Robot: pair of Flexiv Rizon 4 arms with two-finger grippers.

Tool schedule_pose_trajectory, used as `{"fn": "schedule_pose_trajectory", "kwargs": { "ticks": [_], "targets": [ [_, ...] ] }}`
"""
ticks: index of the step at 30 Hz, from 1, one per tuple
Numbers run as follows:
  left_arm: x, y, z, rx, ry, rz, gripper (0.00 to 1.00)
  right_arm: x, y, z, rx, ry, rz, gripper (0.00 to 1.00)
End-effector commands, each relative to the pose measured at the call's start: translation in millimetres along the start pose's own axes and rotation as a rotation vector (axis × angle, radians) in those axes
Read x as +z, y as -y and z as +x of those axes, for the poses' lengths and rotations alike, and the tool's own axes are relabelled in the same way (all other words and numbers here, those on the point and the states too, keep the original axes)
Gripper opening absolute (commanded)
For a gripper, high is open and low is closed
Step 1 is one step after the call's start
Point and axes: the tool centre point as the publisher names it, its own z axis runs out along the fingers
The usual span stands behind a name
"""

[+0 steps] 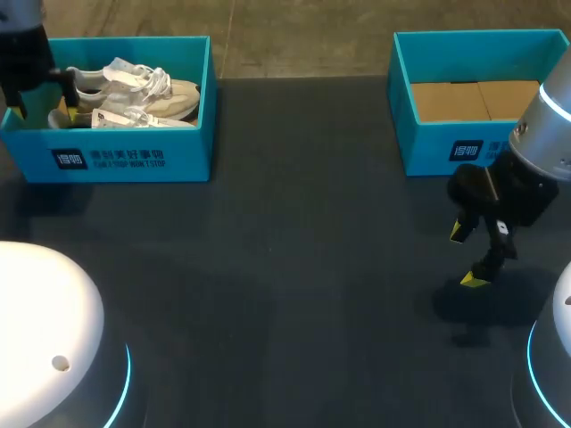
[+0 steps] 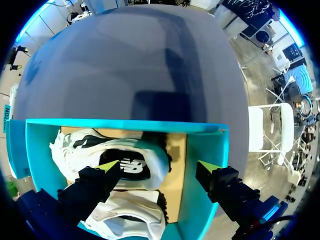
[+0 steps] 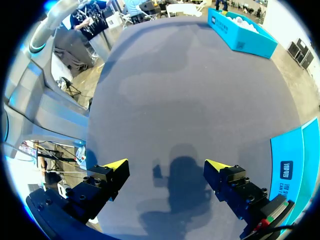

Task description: Take the shoe out of the shoebox, open the shoe tongue, remove and reinsert the insole, then place the shoe into the shoebox

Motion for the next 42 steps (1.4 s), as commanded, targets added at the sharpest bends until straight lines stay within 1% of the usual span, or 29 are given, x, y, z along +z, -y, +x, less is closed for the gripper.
{"fn": "schedule_pose_trajectory", "kwargs": {
  "ticks": [1,12,13,16,17,22,28,30,33,35,42],
  "targets": [
    [10,-5,-1.9,0.001,-0.012,0.013,1.0,1,-0.1,0.0,0.001,0.0,0.002,1.0],
    [22,-10,-1.3,-0.013,-0.032,0.026,1.0,1,-0.1,0.0,0.001,0.0,0.002,1.0],
    [23,-11,-1.1,-0.015,-0.033,0.03,0.98,1,-0.1,0.0,0.001,0.0,0.002,1.0],
    [26,-11,-0.3,-0.017,-0.033,0.036,0.96,1,-0.1,0.0,0.001,0.0,0.002,1.0],
    [27,-11,-0.1,-0.016,-0.033,0.038,0.93,1,-0.1,0.0,0.001,0.0,0.002,1.0],
    [34,-12,-0.1,-0.017,-0.038,0.047,0.9,1,-0.1,0.0,0.001,0.0,0.002,1.0],
    [39,-10,-2.2,-0.014,-0.035,0.055,0.89,1,-0.1,0.0,0.001,0.0,0.002,1.0],
    [40,-8,-3.3,-0.011,-0.035,0.054,0.85,1,-0.1,0.0,0.001,0.0,0.002,1.0],
    [42,-8,-4.2,-0.01,-0.035,0.055,0.85,1,-0.1,0.0,0.001,0.0,0.002,1.0],
    [44,-8,-4.9,-0.01,-0.038,0.057,0.82,1,-0.1,0.0,0.001,0.0,0.002,1.0],
    [48,-7,-4.6,-0.008,-0.045,0.064,0.81,1,-0.1,0.0,0.001,0.0,0.002,1.0]
  ]
}}
